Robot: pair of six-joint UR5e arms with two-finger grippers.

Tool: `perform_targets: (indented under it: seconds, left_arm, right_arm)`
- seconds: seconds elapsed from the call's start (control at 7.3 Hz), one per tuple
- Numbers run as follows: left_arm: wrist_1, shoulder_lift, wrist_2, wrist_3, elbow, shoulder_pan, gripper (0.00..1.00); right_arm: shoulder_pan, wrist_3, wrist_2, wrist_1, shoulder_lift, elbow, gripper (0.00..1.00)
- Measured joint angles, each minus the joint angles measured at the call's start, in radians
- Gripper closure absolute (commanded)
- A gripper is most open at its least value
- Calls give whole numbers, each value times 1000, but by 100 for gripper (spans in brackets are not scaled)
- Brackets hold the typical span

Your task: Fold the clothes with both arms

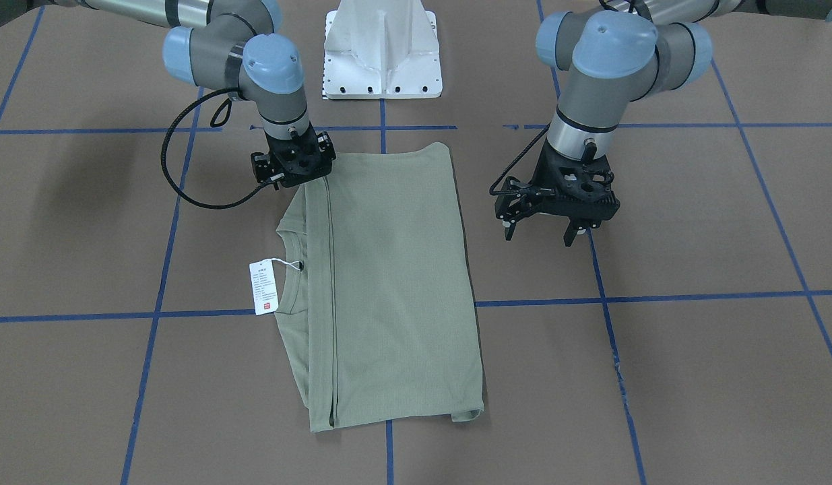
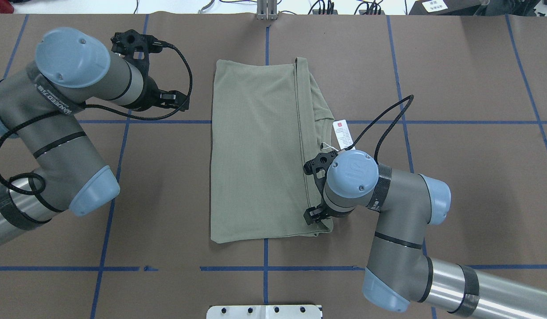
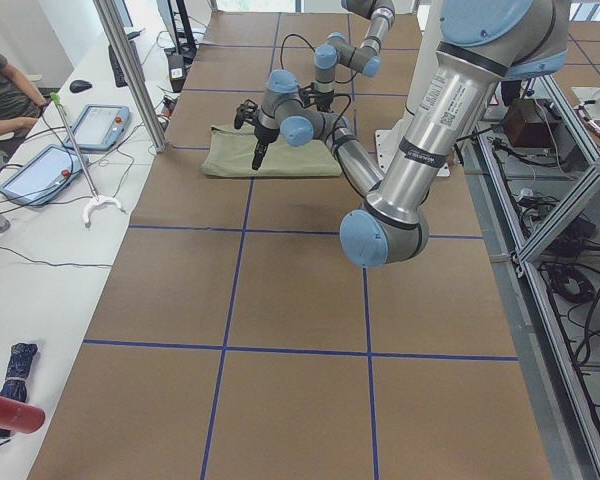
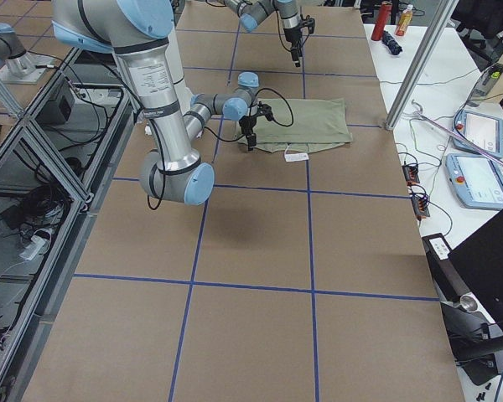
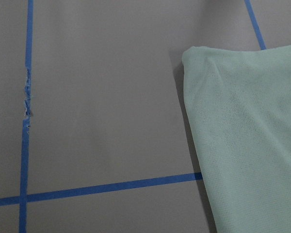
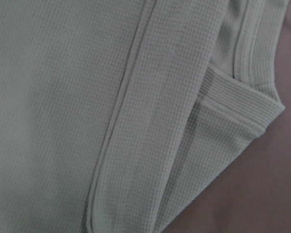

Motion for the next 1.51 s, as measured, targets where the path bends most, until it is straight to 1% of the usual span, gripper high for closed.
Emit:
perform_targets:
  seconds: [0.27, 0.55, 0.82, 0.96, 1.1, 1.23, 1.37, 1.51]
  left_arm:
    - [-1, 0, 0, 0, 1, 4, 0]
    - [-13, -1, 1, -21, 2, 21, 0]
    - [-28, -2, 1, -45, 2, 39, 0]
    - [-30, -2, 1, -47, 0, 41, 0]
    - [-30, -1, 1, -47, -2, 41, 0]
    - [-31, -1, 1, -44, -3, 42, 0]
    - [-31, 0, 1, -40, -3, 41, 0]
    - [-31, 0, 1, -38, -3, 41, 1]
  right_arm:
    - [11, 0, -1, 1, -16, 8, 0]
    - [22, 4, -4, 3, -62, 31, 0]
    - [45, 2, 2, 1, -124, 98, 0]
    - [58, 1, 7, 0, -134, 124, 0]
    - [70, 0, 10, -1, -127, 130, 0]
    - [84, -2, 9, 0, -92, 110, 1]
    - [95, -7, 5, 3, -31, 60, 3]
    - [99, -18, -2, 8, 28, 5, 22]
